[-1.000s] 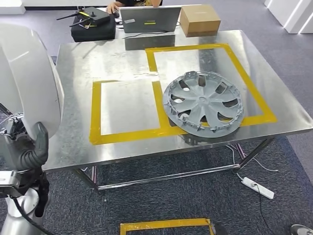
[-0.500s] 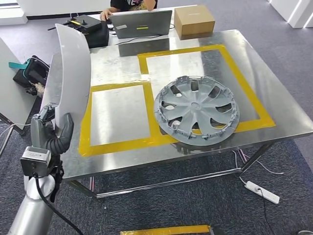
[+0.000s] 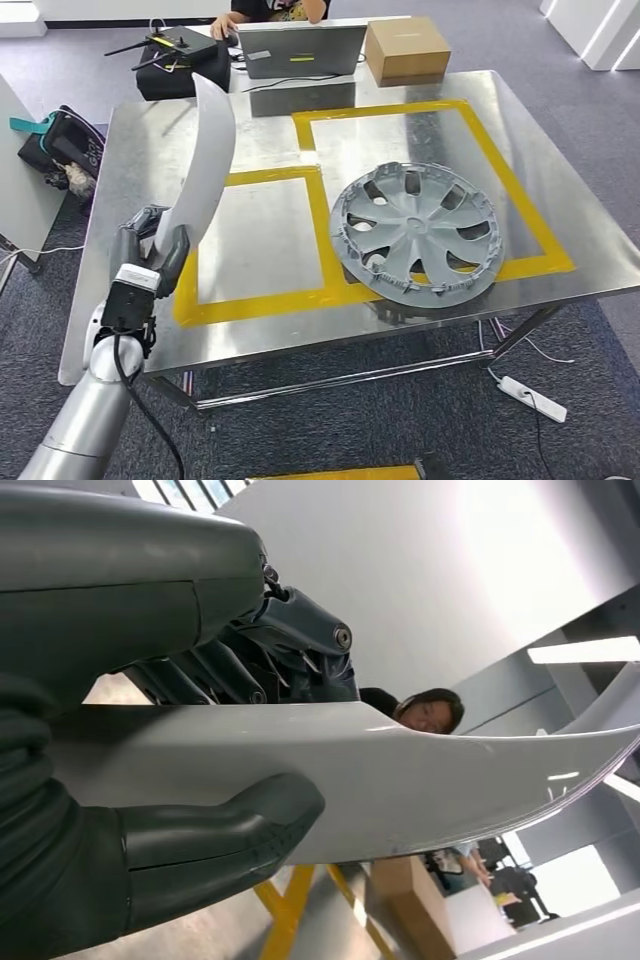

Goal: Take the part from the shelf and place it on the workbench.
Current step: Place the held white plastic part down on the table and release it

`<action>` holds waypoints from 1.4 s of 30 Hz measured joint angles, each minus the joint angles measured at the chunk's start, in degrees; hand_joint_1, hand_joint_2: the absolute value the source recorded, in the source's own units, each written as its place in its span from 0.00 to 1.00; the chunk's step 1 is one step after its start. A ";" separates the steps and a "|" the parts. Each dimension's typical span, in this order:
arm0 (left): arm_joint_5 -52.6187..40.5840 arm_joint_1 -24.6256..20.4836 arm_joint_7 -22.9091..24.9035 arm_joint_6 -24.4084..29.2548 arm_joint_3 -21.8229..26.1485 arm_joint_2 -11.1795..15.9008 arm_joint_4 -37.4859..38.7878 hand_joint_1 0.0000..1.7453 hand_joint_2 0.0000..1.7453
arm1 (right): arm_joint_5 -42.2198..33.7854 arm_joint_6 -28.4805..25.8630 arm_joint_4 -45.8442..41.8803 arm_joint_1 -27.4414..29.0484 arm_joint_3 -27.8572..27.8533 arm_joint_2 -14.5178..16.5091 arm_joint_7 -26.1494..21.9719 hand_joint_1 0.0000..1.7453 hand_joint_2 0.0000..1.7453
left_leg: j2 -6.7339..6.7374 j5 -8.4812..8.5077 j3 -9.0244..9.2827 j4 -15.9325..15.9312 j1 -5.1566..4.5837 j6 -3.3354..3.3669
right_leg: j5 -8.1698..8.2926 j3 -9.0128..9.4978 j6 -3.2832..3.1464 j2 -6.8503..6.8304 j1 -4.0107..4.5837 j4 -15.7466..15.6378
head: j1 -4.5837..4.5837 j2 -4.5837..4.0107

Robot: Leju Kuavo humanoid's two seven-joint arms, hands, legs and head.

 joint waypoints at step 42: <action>-44.52 -25.87 38.04 7.06 -28.61 -6.85 52.77 1.00 1.00 | 4.49 1.99 0.09 -2.04 6.21 0.20 6.85 0.00 1.00 | -0.02 0.34 0.02 -0.23 0.03 0.36 | 0.29 0.39 1.12 0.01 -0.01 -0.21 | -0.03 0.00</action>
